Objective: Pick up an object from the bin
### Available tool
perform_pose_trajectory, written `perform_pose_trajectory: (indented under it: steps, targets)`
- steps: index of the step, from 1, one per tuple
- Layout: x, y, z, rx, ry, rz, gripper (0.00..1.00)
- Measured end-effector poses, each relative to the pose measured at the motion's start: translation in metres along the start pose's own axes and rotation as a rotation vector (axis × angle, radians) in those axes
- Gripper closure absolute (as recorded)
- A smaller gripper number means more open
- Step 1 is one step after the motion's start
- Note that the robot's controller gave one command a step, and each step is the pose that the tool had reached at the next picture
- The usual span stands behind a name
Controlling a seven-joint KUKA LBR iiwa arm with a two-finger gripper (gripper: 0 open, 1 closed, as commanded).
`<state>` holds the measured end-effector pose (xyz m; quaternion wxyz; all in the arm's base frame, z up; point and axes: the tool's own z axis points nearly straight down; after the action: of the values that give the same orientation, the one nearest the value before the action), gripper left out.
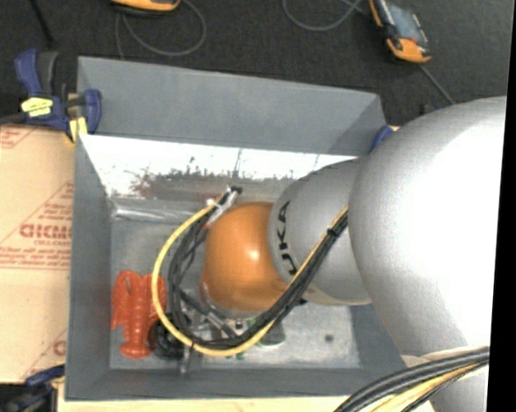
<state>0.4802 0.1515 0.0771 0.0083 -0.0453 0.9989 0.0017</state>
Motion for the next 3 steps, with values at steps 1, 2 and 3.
perform_pose_trajectory:
  steps: [1,2,3]
  targets:
    - [0.002,0.000,-0.019,0.003,0.016,0.000,1.00]
    - [0.001,0.000,-0.037,0.003,0.015,0.000,1.00]
    - [0.000,0.000,-0.048,0.002,0.012,0.001,1.00]
